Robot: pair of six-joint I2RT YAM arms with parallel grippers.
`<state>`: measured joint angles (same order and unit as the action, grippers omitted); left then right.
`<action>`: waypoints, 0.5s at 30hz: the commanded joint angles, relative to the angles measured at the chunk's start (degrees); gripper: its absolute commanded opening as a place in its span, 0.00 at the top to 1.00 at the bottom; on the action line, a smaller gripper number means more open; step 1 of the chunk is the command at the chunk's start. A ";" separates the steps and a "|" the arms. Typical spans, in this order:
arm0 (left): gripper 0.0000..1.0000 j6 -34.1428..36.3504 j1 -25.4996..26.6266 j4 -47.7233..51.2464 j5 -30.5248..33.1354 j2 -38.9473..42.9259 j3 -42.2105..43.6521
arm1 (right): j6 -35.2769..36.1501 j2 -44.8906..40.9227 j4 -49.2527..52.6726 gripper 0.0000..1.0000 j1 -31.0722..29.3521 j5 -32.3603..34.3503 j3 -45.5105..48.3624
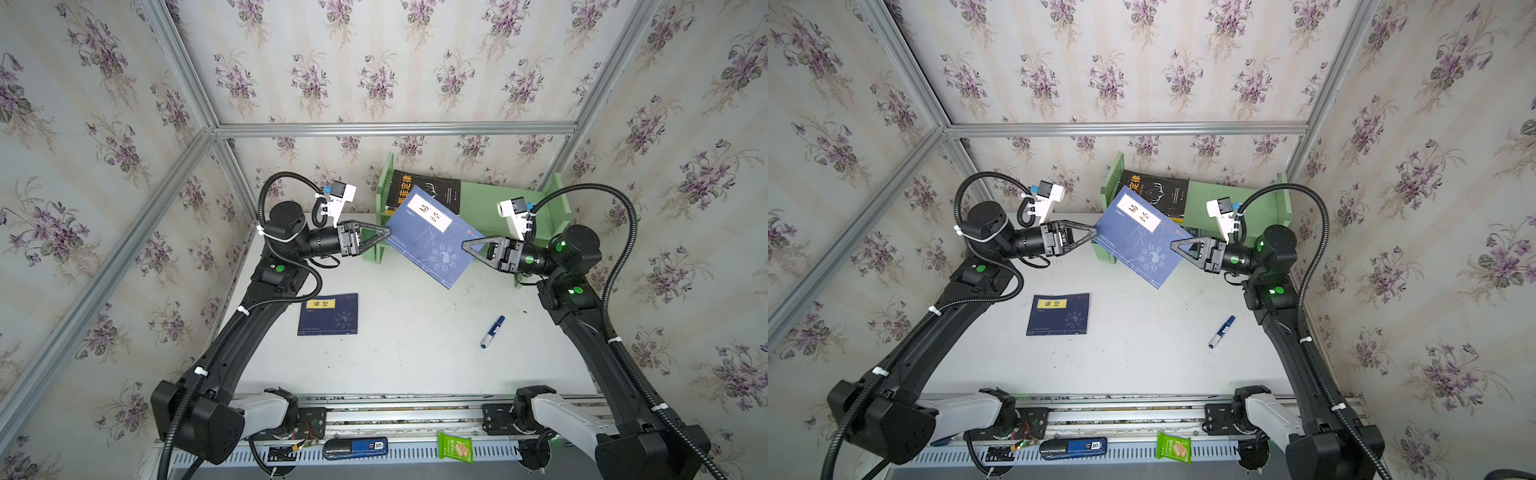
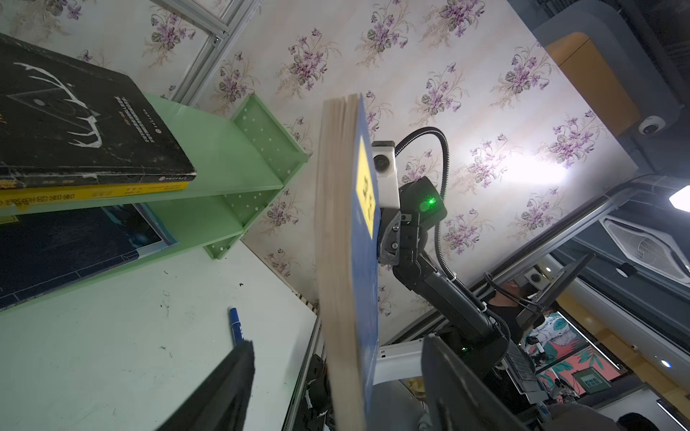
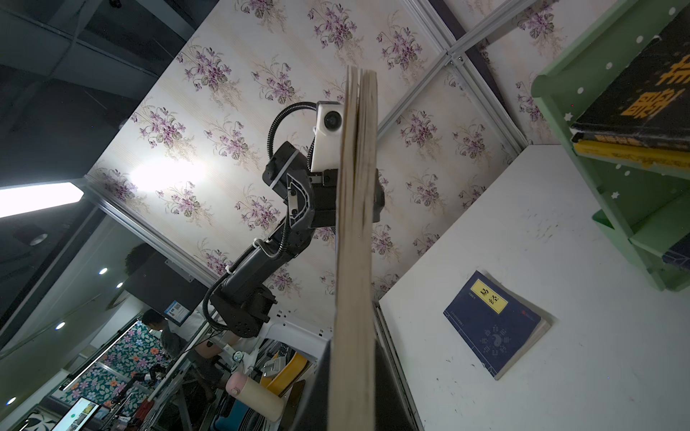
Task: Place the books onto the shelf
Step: 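Lift the dark-blue book with both grippers toward the shelf's top tier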
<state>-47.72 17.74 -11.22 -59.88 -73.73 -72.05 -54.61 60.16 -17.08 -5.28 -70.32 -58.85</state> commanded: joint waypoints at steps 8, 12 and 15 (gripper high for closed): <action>0.61 -1.18 1.23 -2.50 -1.30 -2.91 -2.91 | -1.00 2.02 -4.37 0.97 -0.04 -0.27 -1.68; 0.72 -0.88 1.51 -2.77 -1.02 -2.82 -3.10 | -1.44 2.76 -5.18 0.98 -0.04 0.10 -1.55; 0.77 -0.98 1.59 -3.18 -0.89 -2.75 -3.01 | -1.90 3.20 -5.60 0.97 -0.02 0.45 -1.19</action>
<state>-48.56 19.38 -11.55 -60.25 -76.69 -74.74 -55.68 63.13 -18.72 -5.28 -70.37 -59.27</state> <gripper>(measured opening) 0.242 0.123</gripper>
